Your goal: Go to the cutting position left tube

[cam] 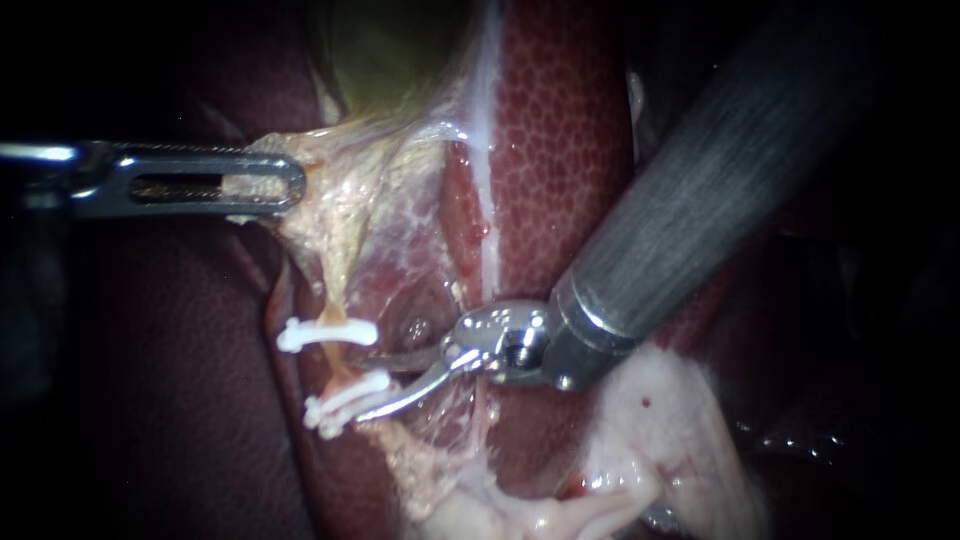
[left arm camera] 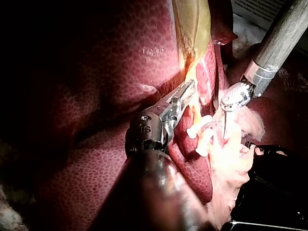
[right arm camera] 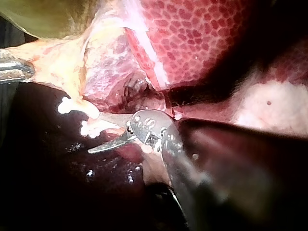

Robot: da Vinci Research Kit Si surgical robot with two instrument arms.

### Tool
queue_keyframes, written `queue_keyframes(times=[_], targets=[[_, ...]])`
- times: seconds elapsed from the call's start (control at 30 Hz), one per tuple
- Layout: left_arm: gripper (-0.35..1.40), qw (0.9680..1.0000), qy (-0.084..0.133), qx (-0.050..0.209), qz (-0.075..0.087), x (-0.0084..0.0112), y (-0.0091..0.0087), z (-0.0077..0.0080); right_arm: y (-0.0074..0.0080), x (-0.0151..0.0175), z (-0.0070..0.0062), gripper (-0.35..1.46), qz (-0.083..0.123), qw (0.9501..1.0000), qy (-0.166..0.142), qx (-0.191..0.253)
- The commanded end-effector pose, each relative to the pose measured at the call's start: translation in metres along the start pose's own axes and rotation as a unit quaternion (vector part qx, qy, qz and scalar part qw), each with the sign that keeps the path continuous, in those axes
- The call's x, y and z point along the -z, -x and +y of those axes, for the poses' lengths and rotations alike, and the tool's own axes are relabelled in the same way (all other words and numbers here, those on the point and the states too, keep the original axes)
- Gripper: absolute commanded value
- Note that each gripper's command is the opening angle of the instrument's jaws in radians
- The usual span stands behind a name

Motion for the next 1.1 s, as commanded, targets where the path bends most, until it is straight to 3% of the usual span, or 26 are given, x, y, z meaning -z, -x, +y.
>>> queue_keyframes(times=[0.03, 0.73, 1.1], targets=[[-0.35, 1.0000, 0.000, 0.000, 0.000, 0.0000, 0.0000, 0.0000, 0.0000, 0.0000, 0.0000, 1.21, 0.000, 1.0000, 0.000, 0.000], [-0.35, 1.0000, 0.000, 0.000, 0.000, 0.0000, 0.0000, 0.0000, 0.0001, 0.0000, 0.0000, 1.25, 0.000, 1.0000, 0.000, 0.000], [-0.35, 1.0000, 0.000, 0.000, 0.000, 0.0001, 0.0000, 0.0000, 0.0005, 0.0016, -0.0001, 1.20, -0.001, 1.0000, -0.003, 0.000]])
